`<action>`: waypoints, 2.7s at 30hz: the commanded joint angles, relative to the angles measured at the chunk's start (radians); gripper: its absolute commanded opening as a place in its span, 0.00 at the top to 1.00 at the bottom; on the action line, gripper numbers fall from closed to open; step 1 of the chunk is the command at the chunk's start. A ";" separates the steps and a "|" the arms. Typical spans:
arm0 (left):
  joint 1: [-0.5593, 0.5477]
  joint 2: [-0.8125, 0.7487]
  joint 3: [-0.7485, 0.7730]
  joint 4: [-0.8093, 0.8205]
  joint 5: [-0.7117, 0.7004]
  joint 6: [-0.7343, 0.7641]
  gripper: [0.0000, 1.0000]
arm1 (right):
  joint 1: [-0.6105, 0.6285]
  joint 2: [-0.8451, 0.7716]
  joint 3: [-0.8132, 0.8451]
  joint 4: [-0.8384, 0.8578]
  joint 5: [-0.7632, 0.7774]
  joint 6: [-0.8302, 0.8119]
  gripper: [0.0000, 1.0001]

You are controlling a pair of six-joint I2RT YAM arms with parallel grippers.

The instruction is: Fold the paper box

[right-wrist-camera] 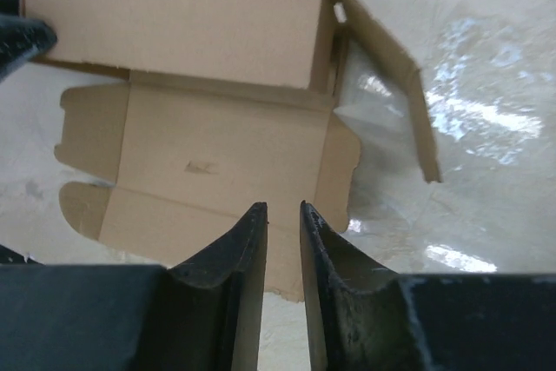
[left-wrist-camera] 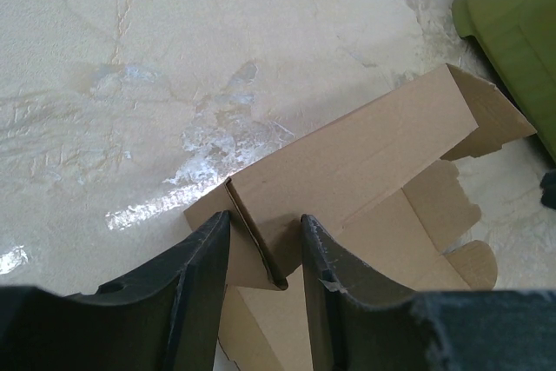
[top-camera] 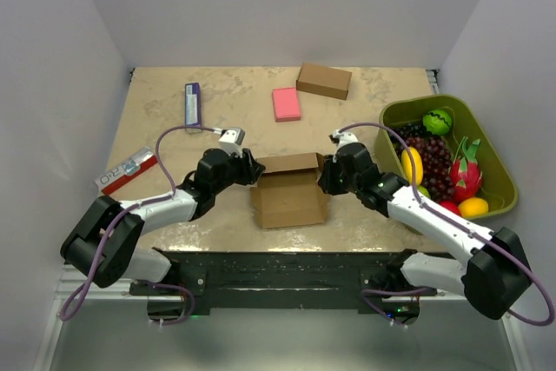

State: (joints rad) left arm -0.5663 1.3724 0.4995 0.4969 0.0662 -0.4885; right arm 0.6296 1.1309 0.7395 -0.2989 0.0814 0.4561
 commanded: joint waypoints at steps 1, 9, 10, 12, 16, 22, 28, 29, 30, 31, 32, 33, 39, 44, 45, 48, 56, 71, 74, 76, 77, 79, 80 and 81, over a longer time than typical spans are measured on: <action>-0.004 0.019 0.024 -0.040 -0.005 0.027 0.58 | 0.027 0.056 -0.037 0.107 -0.080 0.021 0.76; -0.004 0.013 0.024 -0.052 -0.008 0.033 0.58 | 0.025 0.286 -0.042 0.100 0.023 0.098 0.82; -0.006 0.013 0.024 -0.050 -0.008 0.034 0.58 | 0.024 0.308 -0.042 0.092 0.058 0.110 0.81; -0.006 0.013 0.024 -0.050 -0.006 0.034 0.58 | 0.025 0.354 -0.049 0.093 0.087 0.147 0.81; -0.004 0.010 0.022 -0.055 -0.009 0.037 0.58 | 0.025 0.383 -0.080 0.107 0.141 0.194 0.78; -0.006 0.007 0.024 -0.058 -0.014 0.045 0.58 | 0.022 0.353 -0.083 0.078 0.190 0.214 0.76; -0.004 0.007 0.025 -0.057 -0.012 0.045 0.58 | 0.022 0.250 -0.040 0.034 0.178 0.187 0.76; -0.004 0.008 0.028 -0.058 -0.009 0.045 0.58 | 0.022 0.222 -0.025 0.006 0.175 0.168 0.75; -0.006 0.010 0.028 -0.058 -0.006 0.045 0.58 | 0.022 0.210 -0.009 -0.011 0.175 0.156 0.72; -0.006 0.010 0.033 -0.058 -0.008 0.045 0.58 | 0.022 0.193 0.020 -0.031 0.181 0.147 0.71; -0.006 0.010 0.034 -0.060 -0.006 0.045 0.58 | 0.022 0.178 0.030 -0.061 0.191 0.138 0.68; -0.004 0.011 0.036 -0.061 -0.006 0.045 0.58 | 0.024 0.144 0.041 -0.077 0.202 0.133 0.66; -0.006 0.010 0.039 -0.063 -0.006 0.047 0.58 | 0.016 0.124 0.100 -0.141 0.313 0.099 0.50; -0.004 0.010 0.039 -0.066 -0.006 0.048 0.59 | 0.005 0.194 0.120 -0.134 0.346 0.090 0.48; -0.004 0.008 0.039 -0.067 -0.006 0.050 0.59 | 0.007 0.201 0.123 -0.137 0.354 0.090 0.48; -0.006 0.004 0.040 -0.069 -0.006 0.051 0.59 | 0.005 0.214 0.124 -0.135 0.391 0.084 0.44; -0.004 0.004 0.042 -0.073 -0.005 0.054 0.59 | -0.004 0.259 0.101 -0.048 0.414 0.034 0.46; -0.006 0.019 0.080 -0.127 -0.025 0.099 0.59 | -0.005 0.276 0.181 -0.080 0.278 -0.089 0.89; -0.004 0.028 0.093 -0.146 -0.025 0.113 0.59 | -0.007 0.297 0.202 -0.100 0.256 -0.096 0.99; -0.006 0.030 0.096 -0.147 -0.022 0.116 0.59 | -0.007 0.306 0.215 -0.106 0.222 -0.100 1.00; -0.007 0.034 0.099 -0.147 -0.020 0.117 0.59 | -0.007 0.306 0.215 -0.102 0.209 -0.102 1.00; -0.006 0.039 0.102 -0.147 -0.020 0.117 0.59 | -0.005 0.299 0.209 -0.086 0.190 -0.102 1.00; -0.006 0.039 0.100 -0.147 -0.019 0.117 0.59 | -0.007 0.297 0.202 -0.085 0.193 -0.099 1.00; -0.006 0.040 0.100 -0.147 -0.020 0.117 0.59 | -0.007 0.296 0.201 -0.085 0.193 -0.099 1.00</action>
State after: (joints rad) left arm -0.5701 1.3903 0.5770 0.3939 0.0509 -0.4145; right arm 0.6212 1.4330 0.9142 -0.4038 0.3302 0.3725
